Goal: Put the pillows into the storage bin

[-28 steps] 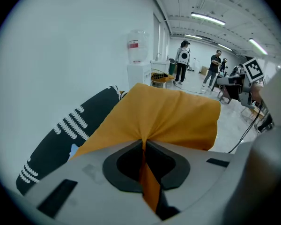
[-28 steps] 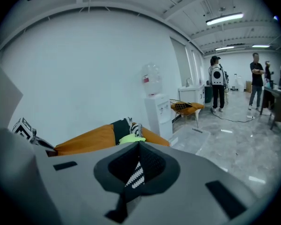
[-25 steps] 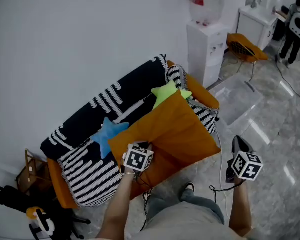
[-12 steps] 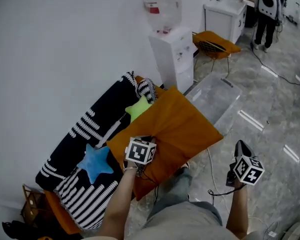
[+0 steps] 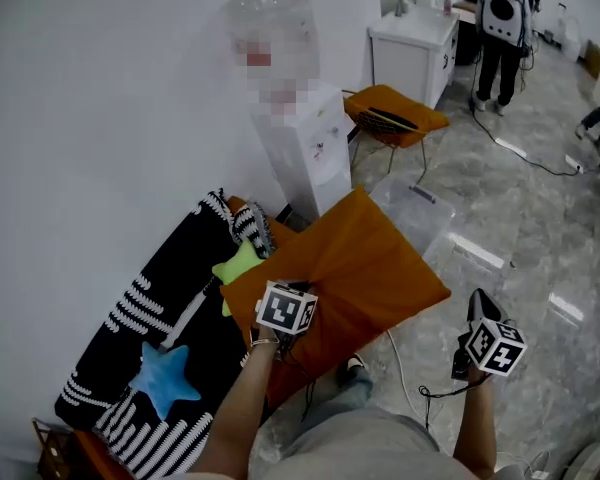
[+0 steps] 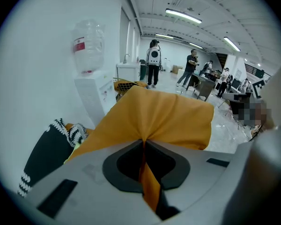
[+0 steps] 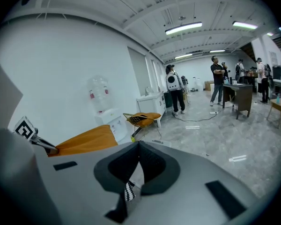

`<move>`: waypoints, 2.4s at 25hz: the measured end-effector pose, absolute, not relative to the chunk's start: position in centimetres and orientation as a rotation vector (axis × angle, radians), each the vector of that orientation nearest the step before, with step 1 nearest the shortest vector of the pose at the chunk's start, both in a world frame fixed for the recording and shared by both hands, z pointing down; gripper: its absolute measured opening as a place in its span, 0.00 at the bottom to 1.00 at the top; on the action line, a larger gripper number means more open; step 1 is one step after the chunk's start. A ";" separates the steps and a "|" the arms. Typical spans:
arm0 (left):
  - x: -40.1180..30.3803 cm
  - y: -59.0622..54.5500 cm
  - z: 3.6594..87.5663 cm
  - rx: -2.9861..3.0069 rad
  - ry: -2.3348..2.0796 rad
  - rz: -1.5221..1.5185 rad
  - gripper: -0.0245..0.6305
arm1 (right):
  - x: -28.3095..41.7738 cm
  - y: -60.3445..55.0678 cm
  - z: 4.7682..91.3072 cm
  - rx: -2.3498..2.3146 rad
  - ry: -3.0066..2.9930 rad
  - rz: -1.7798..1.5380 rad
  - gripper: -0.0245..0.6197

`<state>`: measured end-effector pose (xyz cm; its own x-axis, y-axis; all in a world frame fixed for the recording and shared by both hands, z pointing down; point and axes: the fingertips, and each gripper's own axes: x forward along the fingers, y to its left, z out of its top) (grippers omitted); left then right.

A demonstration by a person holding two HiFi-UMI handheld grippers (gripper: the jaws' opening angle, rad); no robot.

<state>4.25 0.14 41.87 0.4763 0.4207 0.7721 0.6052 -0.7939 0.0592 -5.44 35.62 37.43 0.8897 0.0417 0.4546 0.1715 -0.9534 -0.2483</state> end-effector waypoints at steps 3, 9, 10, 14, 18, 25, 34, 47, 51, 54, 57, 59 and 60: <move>8.0 2.3 41.8 -2.509 -0.907 -1.228 0.06 | -1.6 37.2 36.7 -2.786 -0.173 -0.659 0.04; 14.7 7.0 41.3 -2.532 -0.911 -1.227 0.06 | 4.0 39.1 35.5 -2.798 -0.179 -0.627 0.04; 15.7 7.8 41.4 -2.538 -0.907 -1.237 0.06 | 4.6 39.4 35.6 -2.794 -0.180 -0.629 0.04; 19.5 10.9 41.9 -2.555 -0.886 -1.269 0.06 | 7.6 41.1 36.7 -2.775 -0.184 -0.657 0.04; 23.0 14.4 42.4 -2.575 -0.872 -1.284 0.06 | 11.5 43.5 38.3 -2.758 -0.155 -0.694 0.04; 27.6 20.2 43.9 -2.644 -0.772 -1.374 0.06 | 19.4 49.9 40.0 -2.749 -0.046 -0.774 0.04; 33.0 27.3 47.5 -2.701 -0.637 -1.443 0.06 | 27.2 57.0 42.7 -2.718 0.044 -0.906 0.04; 40.1 31.8 60.9 -2.649 -0.562 -1.476 0.06 | 30.6 62.0 55.4 -2.607 0.045 -1.138 0.04; 41.5 32.6 66.0 -2.639 -0.524 -1.511 0.06 | 32.6 62.4 61.0 -2.591 0.034 -1.165 0.04; 42.2 33.0 69.7 -2.619 -0.516 -1.538 0.06 | 34.4 61.9 64.3 -2.570 0.050 -1.171 0.04; 42.6 33.3 73.0 -2.594 -0.522 -1.548 0.06 | 35.3 61.2 66.9 -2.553 0.081 -1.183 0.04; 42.8 33.3 75.0 -2.571 -0.532 -1.554 0.06 | 35.2 60.9 68.5 -2.539 0.097 -1.204 0.04; 42.9 33.2 75.9 -2.558 -0.536 -1.556 0.06 | 35.0 60.8 69.3 -2.532 0.102 -1.218 0.04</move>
